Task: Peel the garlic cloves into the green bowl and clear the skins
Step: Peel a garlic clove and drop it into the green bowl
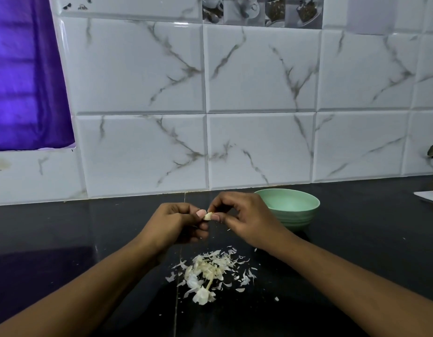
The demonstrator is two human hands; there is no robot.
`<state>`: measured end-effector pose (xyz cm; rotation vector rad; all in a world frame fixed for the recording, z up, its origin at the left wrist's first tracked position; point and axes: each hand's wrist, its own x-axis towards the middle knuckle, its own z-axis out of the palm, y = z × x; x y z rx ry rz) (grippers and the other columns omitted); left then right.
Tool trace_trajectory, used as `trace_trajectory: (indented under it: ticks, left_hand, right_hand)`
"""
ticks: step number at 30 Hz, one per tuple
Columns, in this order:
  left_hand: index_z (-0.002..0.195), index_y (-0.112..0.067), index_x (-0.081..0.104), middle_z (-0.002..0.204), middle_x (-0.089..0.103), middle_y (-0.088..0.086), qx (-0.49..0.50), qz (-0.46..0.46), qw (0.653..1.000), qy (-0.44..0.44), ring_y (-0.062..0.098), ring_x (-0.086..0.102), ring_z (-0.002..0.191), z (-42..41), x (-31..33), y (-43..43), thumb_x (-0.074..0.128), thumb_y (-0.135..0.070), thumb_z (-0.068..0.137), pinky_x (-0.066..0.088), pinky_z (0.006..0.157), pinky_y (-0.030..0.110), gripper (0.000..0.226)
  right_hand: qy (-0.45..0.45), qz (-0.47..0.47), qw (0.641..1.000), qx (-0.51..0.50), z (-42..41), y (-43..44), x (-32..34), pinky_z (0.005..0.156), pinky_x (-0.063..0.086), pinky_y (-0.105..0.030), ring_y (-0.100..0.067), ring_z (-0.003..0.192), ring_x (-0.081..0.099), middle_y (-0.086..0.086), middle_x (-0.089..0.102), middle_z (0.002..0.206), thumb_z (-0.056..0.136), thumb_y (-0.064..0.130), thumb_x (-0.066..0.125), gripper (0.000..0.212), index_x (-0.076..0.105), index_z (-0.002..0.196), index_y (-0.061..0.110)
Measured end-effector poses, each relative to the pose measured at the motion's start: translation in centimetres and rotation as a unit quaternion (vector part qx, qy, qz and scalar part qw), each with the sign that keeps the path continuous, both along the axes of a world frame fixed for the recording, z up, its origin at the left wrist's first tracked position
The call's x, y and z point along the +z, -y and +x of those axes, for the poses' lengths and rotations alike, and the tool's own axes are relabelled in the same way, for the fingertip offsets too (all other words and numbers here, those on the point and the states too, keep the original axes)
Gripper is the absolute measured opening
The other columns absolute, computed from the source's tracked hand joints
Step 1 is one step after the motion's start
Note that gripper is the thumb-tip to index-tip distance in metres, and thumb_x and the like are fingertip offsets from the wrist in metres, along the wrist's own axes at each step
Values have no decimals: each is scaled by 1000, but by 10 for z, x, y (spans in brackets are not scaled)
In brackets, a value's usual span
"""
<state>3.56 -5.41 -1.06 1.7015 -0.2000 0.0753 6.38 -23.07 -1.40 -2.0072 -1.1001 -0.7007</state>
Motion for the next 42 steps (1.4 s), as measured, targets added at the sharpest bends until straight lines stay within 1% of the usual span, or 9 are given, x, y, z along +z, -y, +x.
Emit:
trace_trajectory:
  ticks: [4, 9, 15, 18, 24, 29, 33, 37, 42]
  left_hand:
    - [75, -6, 63, 60, 64, 4, -22, 1, 999, -42, 11, 63, 50, -1, 2, 0, 56, -10, 93, 50, 49, 18, 19]
    - [74, -8, 58, 56, 56, 2, -52, 48, 996, -63, 12, 60, 49, -3, 5, -1, 49, -11, 97, 49, 48, 20, 25]
    - [76, -9, 53, 65, 60, 5, -94, 166, 980, -50, 19, 64, 53, -8, 0, -2, 46, -22, 100, 47, 47, 23, 28]
    - [69, -20, 62, 58, 64, -9, -28, 370, 924, 97, 7, 62, 53, -6, 0, -3, 42, -39, 99, 46, 54, 22, 41]
    - [93, -37, 72, 90, 65, -16, 8, 517, 830, 210, -1, 60, 78, 1, 5, -14, 64, -48, 85, 48, 69, 23, 15]
    - [95, -38, 72, 77, 72, -19, -6, 422, 881, 214, -6, 66, 73, 1, 3, -14, 74, -35, 80, 55, 75, 28, 15]
    - [103, -38, 72, 101, 70, -23, -50, 427, 880, 201, -9, 63, 93, 4, 2, -15, 66, -39, 86, 52, 85, 24, 18]
    - [75, -38, 75, 97, 67, -26, -28, 409, 883, 230, -7, 62, 89, 4, 3, -14, 78, -40, 73, 48, 74, 22, 4]
    - [65, -30, 67, 84, 65, -19, 6, 372, 895, 247, 4, 64, 78, 0, 4, -13, 72, -71, 49, 54, 72, 35, 44]
  right_hand:
    - [76, -37, 996, 0, 2, 3, -1, 68, 53, -25, -6, 75, 63, 0, 68, 84, 82, 5, 67, 9, 68, 91, 7]
    - [87, -40, 995, 10, 3, 5, 1, 69, 43, -7, -1, 76, 59, 0, 68, 84, 79, -3, 66, 14, 68, 90, 6]
    - [-230, 117, 964, 71, 5, 10, 5, 67, 55, -21, -8, 70, 65, -2, 66, 78, 84, -1, 65, 16, 62, 84, 14]
    - [-299, 136, 944, 44, 7, 12, 7, 61, 55, -20, -7, 63, 65, -4, 64, 73, 84, -1, 65, 14, 62, 82, 12]
    - [-324, 150, 934, 22, 10, 16, 10, 60, 56, -21, -9, 62, 65, -5, 65, 69, 84, 0, 67, 11, 65, 80, 10]
    - [-349, 150, 925, 25, 9, 17, 10, 59, 55, -19, -8, 61, 65, -8, 68, 72, 84, 1, 66, 8, 66, 82, 8]
    - [-354, 141, 924, 19, 10, 17, 10, 60, 55, -19, -7, 63, 66, -6, 68, 72, 85, 2, 66, 7, 66, 84, 8]
    - [-358, 135, 924, 23, 9, 18, 11, 62, 55, -20, -6, 66, 65, -2, 68, 72, 85, 2, 66, 7, 68, 88, 8]
    - [-351, 112, 930, 11, 8, 18, 10, 69, 56, -26, -7, 70, 66, 0, 69, 74, 84, 4, 67, 7, 69, 90, 8]
